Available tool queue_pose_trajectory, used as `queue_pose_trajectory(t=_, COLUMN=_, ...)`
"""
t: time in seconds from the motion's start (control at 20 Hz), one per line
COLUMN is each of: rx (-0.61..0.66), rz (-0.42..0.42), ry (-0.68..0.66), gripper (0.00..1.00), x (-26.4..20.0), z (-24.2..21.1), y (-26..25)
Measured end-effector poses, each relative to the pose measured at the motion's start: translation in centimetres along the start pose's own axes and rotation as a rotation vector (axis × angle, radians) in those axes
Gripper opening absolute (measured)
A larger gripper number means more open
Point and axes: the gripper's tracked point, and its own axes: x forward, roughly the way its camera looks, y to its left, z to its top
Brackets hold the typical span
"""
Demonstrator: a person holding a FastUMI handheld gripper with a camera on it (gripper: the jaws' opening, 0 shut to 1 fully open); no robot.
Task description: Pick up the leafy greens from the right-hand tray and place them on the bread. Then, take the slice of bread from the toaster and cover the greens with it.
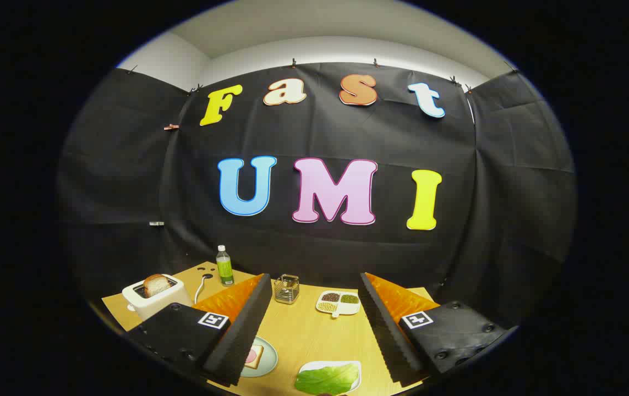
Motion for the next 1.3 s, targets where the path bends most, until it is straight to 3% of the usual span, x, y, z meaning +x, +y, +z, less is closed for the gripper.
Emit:
queue_pose_trajectory(t=0.7, rx=0.000, rz=-0.131, ry=0.014, gripper=0.98, x=0.3, z=0.2, y=0.4)
queue_pose_trajectory(t=1.3, rx=0.011, rz=-0.148, ry=0.088, gripper=0.98, x=-0.6, z=-2.2, y=0.5)
